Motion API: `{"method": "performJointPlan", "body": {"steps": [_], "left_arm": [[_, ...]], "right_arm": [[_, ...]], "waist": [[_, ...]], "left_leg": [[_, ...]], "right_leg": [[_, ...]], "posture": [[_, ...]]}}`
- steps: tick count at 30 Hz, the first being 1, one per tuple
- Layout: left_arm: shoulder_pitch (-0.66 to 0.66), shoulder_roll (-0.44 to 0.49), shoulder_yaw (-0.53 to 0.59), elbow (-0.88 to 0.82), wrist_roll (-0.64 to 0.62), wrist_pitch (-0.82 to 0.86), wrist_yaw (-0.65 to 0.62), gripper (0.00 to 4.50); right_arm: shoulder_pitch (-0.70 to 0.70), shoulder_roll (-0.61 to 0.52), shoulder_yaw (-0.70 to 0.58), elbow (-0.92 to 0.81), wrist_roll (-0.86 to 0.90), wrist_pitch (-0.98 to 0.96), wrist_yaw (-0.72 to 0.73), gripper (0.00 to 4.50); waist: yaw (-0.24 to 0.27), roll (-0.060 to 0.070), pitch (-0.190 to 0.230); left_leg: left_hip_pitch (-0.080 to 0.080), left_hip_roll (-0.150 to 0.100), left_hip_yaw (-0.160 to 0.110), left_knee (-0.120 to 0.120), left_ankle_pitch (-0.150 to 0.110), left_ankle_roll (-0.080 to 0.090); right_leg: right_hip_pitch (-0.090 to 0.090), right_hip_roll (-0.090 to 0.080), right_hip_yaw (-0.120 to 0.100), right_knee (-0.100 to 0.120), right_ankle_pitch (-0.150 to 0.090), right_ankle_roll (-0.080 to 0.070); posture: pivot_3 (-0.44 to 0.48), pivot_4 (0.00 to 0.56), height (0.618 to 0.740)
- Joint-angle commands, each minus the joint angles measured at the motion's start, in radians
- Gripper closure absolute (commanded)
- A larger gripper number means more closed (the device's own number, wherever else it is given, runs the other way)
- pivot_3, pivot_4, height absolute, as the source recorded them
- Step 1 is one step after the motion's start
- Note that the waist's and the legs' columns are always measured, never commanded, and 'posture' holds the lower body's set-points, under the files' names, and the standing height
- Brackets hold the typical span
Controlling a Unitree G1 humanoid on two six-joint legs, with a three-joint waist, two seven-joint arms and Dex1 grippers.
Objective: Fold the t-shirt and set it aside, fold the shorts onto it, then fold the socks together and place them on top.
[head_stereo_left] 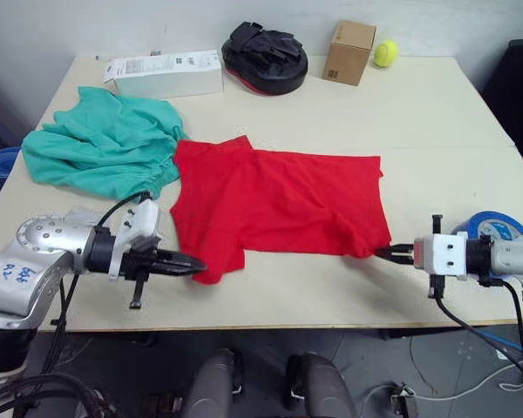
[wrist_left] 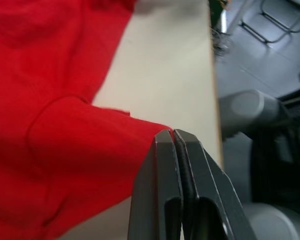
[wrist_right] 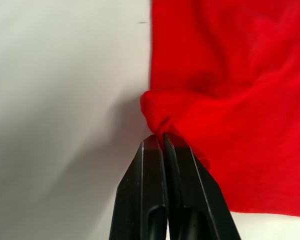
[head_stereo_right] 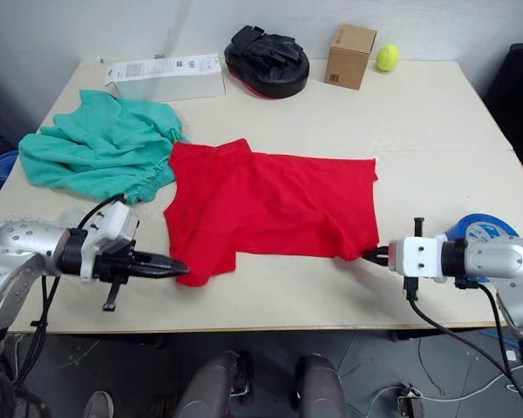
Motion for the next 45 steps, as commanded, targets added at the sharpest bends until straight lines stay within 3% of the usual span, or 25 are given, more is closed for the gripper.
{"method": "performJointPlan", "body": {"steps": [1, 5, 8, 9, 10, 11, 12, 13, 14, 15, 17, 18, 20, 22, 23, 24, 25, 26, 29, 32, 35, 39, 45], "left_arm": [[0.088, 0.064, 0.046, -0.061, -0.032, -0.022, -0.081, 4.5], [0.125, 0.082, 0.05, -0.053, -0.028, -0.039, -0.085, 4.5], [0.116, 0.074, 0.036, -0.044, -0.021, -0.053, -0.079, 4.5], [0.082, 0.048, 0.004, -0.015, 0.019, -0.095, -0.057, 4.5], [0.007, -0.015, -0.04, 0.054, 0.107, -0.192, 0.012, 4.5], [-0.13, -0.124, -0.076, 0.19, 0.251, -0.366, 0.187, 4.5], [-0.321, -0.244, -0.069, 0.363, 0.396, -0.544, 0.47, 4.5], [-0.452, -0.327, -0.055, 0.493, 0.495, -0.672, 0.666, 4.5], [-0.664, -0.376, 0.027, 0.657, 0.482, -0.707, 0.831, 4.5], [-0.834, -0.366, 0.071, 0.779, 0.495, -0.767, 0.919, 4.5], [-1.036, -0.329, 0.1, 0.889, 0.44, -0.799, 0.851, 4.5], [-1.063, -0.315, 0.088, 0.904, 0.429, -0.818, 0.789, 4.5], [-1.057, -0.304, 0.081, 0.894, 0.379, -0.756, 0.674, 4.5], [-0.961, -0.293, 0.085, 0.808, 0.304, -0.635, 0.57, 4.5], [-0.91, -0.288, 0.084, 0.759, 0.276, -0.593, 0.529, 4.5], [-0.875, -0.284, 0.085, 0.723, 0.258, -0.563, 0.503, 4.5], [-0.83, -0.276, 0.079, 0.676, 0.237, -0.521, 0.468, 4.5], [-0.763, -0.26, 0.072, 0.602, 0.198, -0.473, 0.411, 4.5], [-0.533, -0.166, 0.04, 0.353, 0.062, -0.262, 0.22, 4.5], [-0.4, -0.097, 0.036, 0.213, 0.006, -0.156, 0.154, 4.5], [-0.316, -0.063, 0.033, 0.133, -0.03, -0.085, 0.135, 4.5], [-0.189, -0.009, 0.038, 0.03, -0.082, -0.015, 0.072, 4.5], [-0.066, 0.024, 0.047, -0.049, -0.111, 0.03, 0.054, 4.5]], "right_arm": [[0.101, -0.082, -0.078, -0.104, 0.113, 0.122, 0.117, 4.48], [0.162, -0.113, -0.128, -0.156, 0.146, 0.189, 0.165, 4.48], [0.13, -0.089, -0.12, -0.139, 0.103, 0.179, 0.144, 4.48], [0.062, -0.05, -0.09, -0.104, 0.048, 0.157, 0.087, 4.48], [-0.048, 0.014, -0.05, -0.04, -0.053, 0.112, -0.019, 4.48], [-0.2, 0.099, -0.014, 0.056, -0.208, 0.03, -0.208, 4.48], [-0.37, 0.184, 0.001, 0.154, -0.413, -0.052, -0.533, 4.48], [-0.482, 0.238, 0.005, 0.229, -0.556, -0.114, -0.762, 4.48], [-0.617, 0.278, -0.039, 0.269, -0.621, -0.119, -0.957, 4.48], [-0.713, 0.284, -0.072, 0.274, -0.654, -0.167, -1.054, 4.48], [-0.806, 0.264, -0.084, 0.249, -0.655, -0.251, -1.077, 4.48], [-0.813, 0.255, -0.078, 0.244, -0.65, -0.266, -1.066, 4.48], [-0.791, 0.246, -0.08, 0.236, -0.609, -0.249, -1.027, 4.48], [-0.743, 0.24, -0.099, 0.223, -0.553, -0.195, -0.969, 4.48], [-0.725, 0.236, -0.106, 0.22, -0.531, -0.176, -0.947, 4.48], [-0.713, 0.234, -0.112, 0.216, -0.515, -0.163, -0.933, 4.48], [-0.703, 0.224, -0.113, 0.22, -0.495, -0.175, -0.91, 4.48], [-0.685, 0.208, -0.106, 0.222, -0.442, -0.194, -0.843, 4.48], [-0.574, 0.139, -0.087, 0.196, -0.195, -0.161, -0.509, 4.48], [-0.425, 0.056, -0.081, 0.139, -0.065, -0.107, -0.274, 4.48], [-0.264, -0.004, -0.081, 0.084, -0.023, -0.101, -0.132, 4.48], [-0.086, -0.047, -0.092, 0.075, -0.038, -0.144, -0.025, 4.48], [0.009, -0.059, -0.115, 0.139, -0.075, -0.163, 0.009, 4.48]], "waist": [[0.004, 0.0, 0.0], [0.004, 0.0, 0.0], [0.004, 0.0, 0.0], [0.003, 0.0, 0.0], [0.002, 0.0, 0.0], [0.002, 0.002, -0.002], [0.004, 0.005, -0.002], [0.009, 0.004, 0.001], [0.014, 0.0, 0.004], [0.015, -0.007, 0.008], [0.01, -0.011, 0.008], [0.006, -0.012, 0.006], [-0.001, -0.01, 0.0], [-0.003, -0.001, -0.007], [-0.003, 0.006, -0.01], [-0.003, 0.007, -0.01], [-0.003, 0.007, -0.009], [-0.005, 0.007, -0.008], [-0.016, 0.006, -0.006], [-0.013, 0.006, -0.006], [0.002, 0.008, -0.004], [0.002, 0.009, -0.003], [0.0, 0.01, -0.003]], "left_leg": [[-0.001, 0.0, 0.0, 0.0, 0.0, 0.0], [0.001, 0.001, 0.0, 0.001, -0.001, 0.002], [0.003, 0.001, 0.0, 0.0, -0.006, -0.003], [0.003, 0.001, 0.0, 0.0, -0.006, -0.003], [0.004, 0.001, 0.0, 0.0, -0.007, -0.004], [0.004, 0.001, 0.0, 0.0, -0.007, -0.004], [0.007, 0.001, 0.0, 0.001, -0.006, -0.006], [0.006, 0.001, 0.0, 0.003, -0.004, -0.006], [0.001, 0.0, 0.0, 0.005, 0.001, -0.007], [-0.019, 0.0, -0.001, 0.005, 0.011, -0.008], [-0.057, -0.001, -0.002, 0.009, 0.027, -0.004], [-0.062, -0.002, -0.001, 0.009, 0.027, -0.004], [-0.059, -0.004, -0.002, -0.002, 0.023, -0.005], [-0.027, -0.005, 0.001, -0.009, 0.018, -0.001], [-0.01, -0.005, 0.003, -0.016, 0.011, 0.01], [-0.003, -0.003, 0.002, -0.019, 0.002, 0.008], [-0.003, -0.003, 0.003, -0.018, -0.005, 0.004], [-0.013, -0.003, 0.0, -0.013, -0.006, 0.002], [-0.032, -0.003, -0.004, -0.001, -0.006, 0.004], [-0.032, -0.003, -0.007, 0.004, -0.01, 0.01], [-0.025, -0.004, -0.006, 0.009, -0.007, 0.014], [-0.01, -0.004, -0.005, 0.007, -0.001, 0.014], [0.002, -0.003, 0.001, -0.003, 0.005, 0.008]], "right_leg": [[0.0, 0.0, 0.0, -0.001, 0.0, 0.0], [0.003, 0.0, 0.0, -0.003, 0.0, 0.0], [0.006, 0.0, 0.001, -0.007, -0.001, -0.003], [0.006, 0.0, 0.002, -0.007, -0.002, -0.003], [0.006, 0.0, 0.003, -0.007, -0.002, -0.003], [0.007, 0.0, 0.003, -0.007, -0.002, -0.003], [0.009, 0.002, 0.003, -0.009, -0.001, -0.003], [0.01, 0.002, 0.003, -0.008, -0.001, -0.002], [0.003, 0.002, 0.004, -0.004, 0.003, -0.003], [-0.018, 0.001, 0.004, 0.001, 0.009, -0.006], [-0.061, 0.002, 0.003, 0.023, 0.016, -0.005], [-0.067, 0.002, 0.002, 0.024, 0.018, -0.004], [-0.069, 0.003, -0.01, 0.027, 0.018, -0.003], [-0.04, 0.003, -0.019, 0.029, 0.019, -0.001], [-0.026, 0.004, -0.019, 0.027, 0.018, 0.0], [-0.018, 0.005, -0.017, 0.024, 0.014, 0.008], [-0.018, 0.005, -0.016, 0.024, 0.008, 0.012], [-0.022, 0.004, -0.015, 0.02, 0.006, 0.012], [-0.028, 0.007, -0.014, 0.01, 0.006, 0.012], [-0.02, 0.007, -0.012, 0.009, 0.006, 0.012], [-0.001, 0.005, -0.011, -0.011, 0.005, 0.012], [0.017, 0.001, -0.006, -0.025, 0.006, 0.012], [0.015, 0.001, 0.007, -0.021, 0.011, 0.005]], "posture": [[0.0, 0.15, 0.74], [0.0, 0.15, 0.74], [0.0, 0.15, 0.74], [0.0, 0.15, 0.74], [0.0, 0.15, 0.74], [0.0, 0.15, 0.74], [0.0, 0.15, 0.74], [0.0, 0.15, 0.74], [0.0, 0.15, 0.74], [0.0, 0.15, 0.74], [0.0, 0.15, 0.74], [0.0, 0.15, 0.74], [0.0, 0.15, 0.74], [0.0, 0.15, 0.74], [0.0, 0.15, 0.74], [0.0, 0.15, 0.74], [0.0, 0.15, 0.74], [0.0, 0.15, 0.74], [0.0, 0.15, 0.74], [0.0, 0.15, 0.74], [0.0, 0.15, 0.74], [0.0, 0.15, 0.74], [0.0, 0.15, 0.74]]}}
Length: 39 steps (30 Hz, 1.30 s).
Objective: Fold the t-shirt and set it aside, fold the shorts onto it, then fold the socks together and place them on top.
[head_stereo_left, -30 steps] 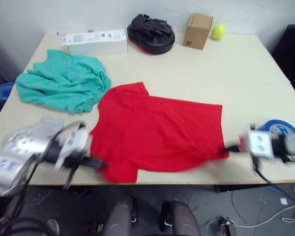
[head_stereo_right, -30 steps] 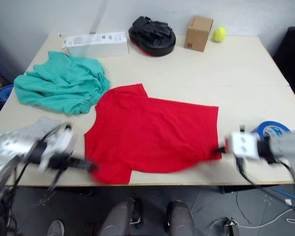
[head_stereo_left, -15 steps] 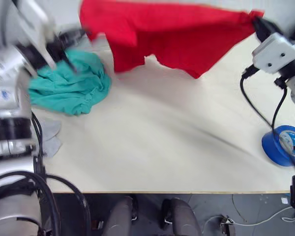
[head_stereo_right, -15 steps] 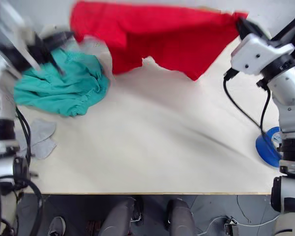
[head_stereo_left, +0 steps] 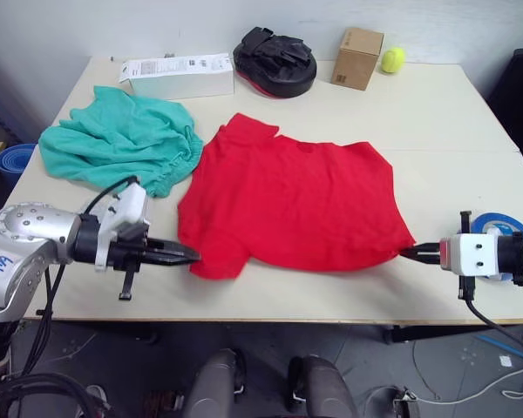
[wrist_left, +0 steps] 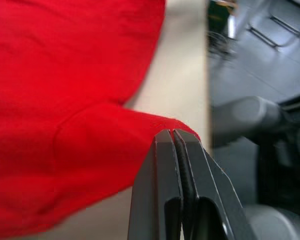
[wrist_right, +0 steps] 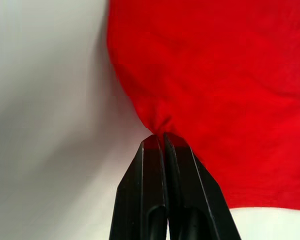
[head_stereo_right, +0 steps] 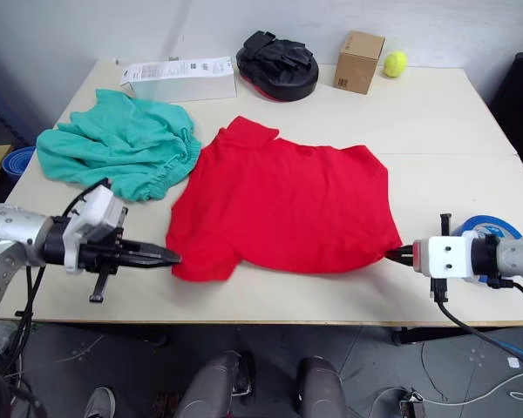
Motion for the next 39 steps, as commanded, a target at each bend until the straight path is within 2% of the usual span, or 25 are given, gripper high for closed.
{"method": "performJointPlan", "body": {"steps": [1, 5, 10, 16, 39], "left_arm": [[0.046, 0.013, 0.024, -0.055, -0.026, 0.017, 0.0, 4.5], [0.107, 0.005, 0.028, -0.076, -0.013, 0.008, 0.023, 4.5], [0.184, 0.021, 0.047, -0.088, -0.015, 0.009, 0.025, 4.5], [0.264, 0.045, 0.074, -0.117, -0.031, 0.015, 0.01, 4.5], [0.27, 0.018, 0.085, -0.135, -0.038, 0.031, 0.064, 4.5]], "right_arm": [[0.027, -0.031, -0.045, 0.05, -0.018, -0.039, 0.017, 4.48], [0.048, -0.038, -0.062, 0.086, -0.009, -0.025, 0.03, 4.48], [0.13, -0.058, -0.083, 0.049, 0.018, 0.007, 0.089, 4.48], [0.15, -0.043, -0.093, 0.014, 0.02, 0.03, 0.082, 4.48], [0.13, -0.024, -0.09, -0.016, 0.031, 0.062, 0.052, 4.48]], "waist": [[0.001, 0.0, 0.0], [0.0, 0.0, 0.0], [0.0, 0.0, 0.0], [0.0, 0.0, 0.0], [0.001, 0.0, 0.0]], "left_leg": [[0.001, 0.0, 0.001, -0.003, 0.001, -0.001], [0.001, 0.0, 0.003, -0.009, 0.005, -0.001], [0.002, 0.002, 0.003, -0.01, 0.005, -0.002], [0.002, 0.002, 0.004, -0.01, 0.002, -0.005], [0.002, 0.002, 0.004, -0.012, 0.002, -0.007]], "right_leg": [[-0.001, 0.0, 0.001, 0.0, -0.001, -0.001], [-0.005, 0.001, 0.003, 0.003, -0.001, -0.001], [-0.005, 0.003, 0.002, 0.002, -0.002, -0.001], [-0.004, 0.002, 0.005, -0.001, -0.003, -0.003], [-0.005, 0.002, 0.004, 0.0, -0.004, -0.004]], "posture": [[0.0, 0.15, 0.74], [0.0, 0.15, 0.74], [0.0, 0.15, 0.74], [0.0, 0.15, 0.74], [0.0, 0.15, 0.74]]}}
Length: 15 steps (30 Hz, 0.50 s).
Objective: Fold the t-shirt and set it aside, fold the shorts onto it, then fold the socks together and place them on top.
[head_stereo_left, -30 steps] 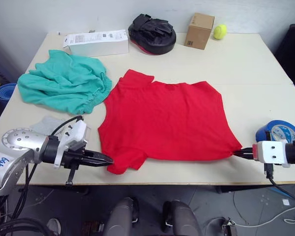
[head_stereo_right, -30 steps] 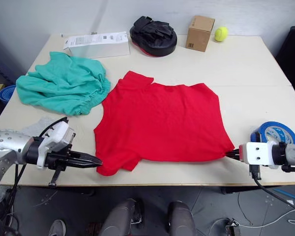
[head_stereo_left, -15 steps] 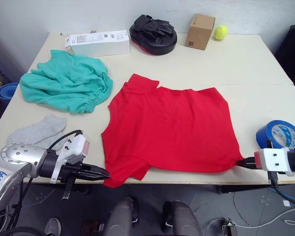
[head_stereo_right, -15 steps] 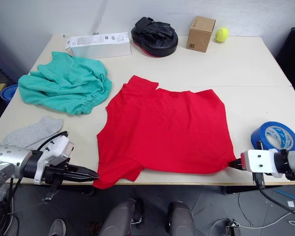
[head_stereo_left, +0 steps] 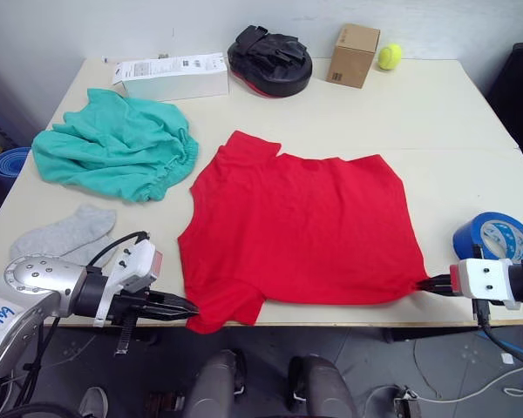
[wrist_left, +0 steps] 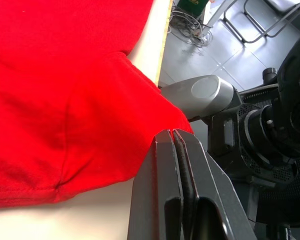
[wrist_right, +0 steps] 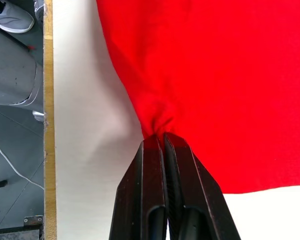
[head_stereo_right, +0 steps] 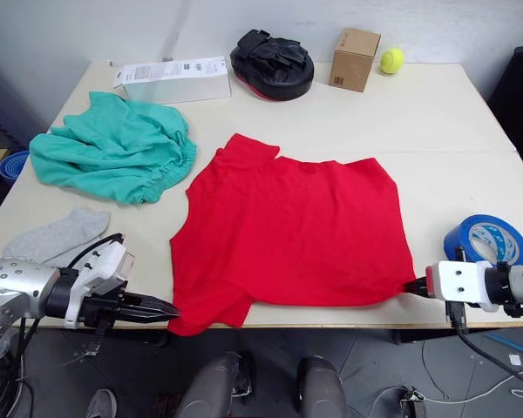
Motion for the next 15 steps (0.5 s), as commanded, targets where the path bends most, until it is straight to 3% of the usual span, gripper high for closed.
{"method": "performJointPlan", "body": {"steps": [1, 6, 15], "left_arm": [[-0.004, -0.001, 0.034, 0.001, -0.019, -0.004, -0.001, 4.5], [-0.044, -0.005, 0.026, 0.031, -0.019, -0.004, 0.0, 4.5], [-0.26, -0.075, -0.028, 0.199, -0.033, 0.069, 0.04, 4.5]], "right_arm": [[-0.007, 0.0, -0.042, -0.023, 0.024, -0.004, 0.004, 4.48], [-0.032, -0.009, -0.042, -0.044, 0.092, 0.081, 0.047, 4.48], [-0.102, -0.007, -0.015, -0.045, 0.16, 0.272, 0.124, 4.48]], "waist": [[0.0, 0.0, 0.0], [0.0, 0.0, 0.0], [0.001, 0.0, 0.0]], "left_leg": [[0.0, 0.0, 0.0, 0.0, 0.0, 0.0], [0.0, 0.0, 0.0, 0.0, 0.0, 0.0], [0.0, 0.0, 0.0, 0.0, -0.001, 0.001]], "right_leg": [[0.0, 0.0, 0.0, 0.0, 0.0, 0.0], [0.0, 0.0, 0.0, 0.0, 0.0, 0.0], [0.0, 0.0, 0.0, 0.0, 0.0, 0.0]], "posture": [[0.0, 0.15, 0.74], [0.0, 0.15, 0.74], [0.0, 0.15, 0.74]]}}
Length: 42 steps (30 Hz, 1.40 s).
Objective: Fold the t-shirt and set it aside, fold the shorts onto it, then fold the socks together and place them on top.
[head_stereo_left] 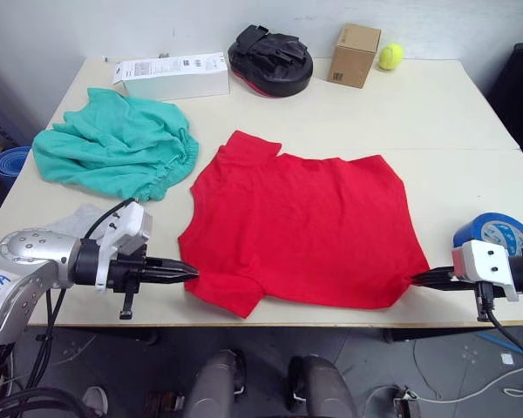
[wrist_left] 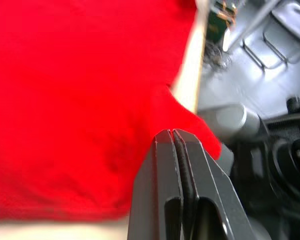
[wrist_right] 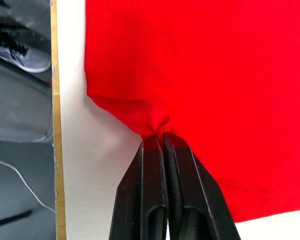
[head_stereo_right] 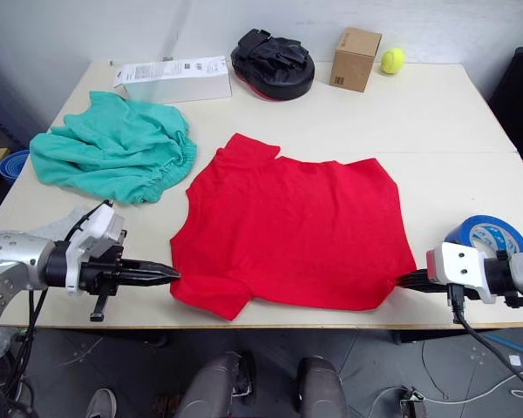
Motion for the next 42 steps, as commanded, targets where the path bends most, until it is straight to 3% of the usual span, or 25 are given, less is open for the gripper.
{"method": "performJointPlan", "body": {"steps": [1, 9, 17, 30, 42], "left_arm": [[-0.061, -0.031, -0.03, 0.065, 0.017, 0.002, 0.021, 4.5], [-0.258, -0.141, -0.082, 0.29, 0.079, 0.035, 0.106, 4.5], [-0.333, -0.206, -0.119, 0.416, 0.16, -0.004, 0.149, 4.5], [-0.418, -0.325, -0.118, 0.609, 0.271, -0.114, 0.226, 4.5], [-0.407, -0.338, -0.147, 0.645, 0.32, -0.153, 0.186, 4.5]], "right_arm": [[-0.046, -0.003, -0.009, 0.008, 0.041, 0.093, 0.03, 4.48], [-0.199, -0.012, 0.066, 0.124, 0.082, 0.474, 0.11, 4.48], [-0.398, 0.09, 0.14, 0.277, 0.039, 0.622, 0.087, 4.48], [-0.463, 0.144, 0.147, 0.386, -0.032, 0.615, 0.042, 4.48], [-0.454, 0.139, 0.136, 0.352, -0.03, 0.624, 0.026, 4.48]], "waist": [[0.0, 0.0, 0.0], [0.0, -0.001, 0.0], [-0.002, -0.002, 0.0], [-0.001, -0.003, 0.001], [-0.002, -0.003, 0.001]], "left_leg": [[0.0, 0.0, 0.0, 0.0, 0.0, 0.0], [-0.001, 0.0, 0.0, 0.0, 0.002, 0.004], [-0.003, 0.0, 0.001, 0.0, 0.003, 0.003], [-0.008, 0.0, 0.004, 0.007, 0.005, 0.004], [-0.01, 0.0, 0.004, 0.008, 0.005, 0.004]], "right_leg": [[-0.001, 0.0, 0.0, 0.0, 0.0, 0.0], [-0.002, 0.0, 0.0, 0.001, 0.0, 0.0], [-0.006, 0.0, 0.0, 0.007, 0.001, 0.001], [-0.013, -0.001, 0.001, 0.016, 0.001, 0.001], [-0.015, -0.001, 0.0, 0.017, 0.001, 0.001]], "posture": [[0.0, 0.15, 0.74], [0.0, 0.15, 0.74], [0.0, 0.15, 0.74], [0.0, 0.15, 0.74], [0.0, 0.15, 0.74]]}}
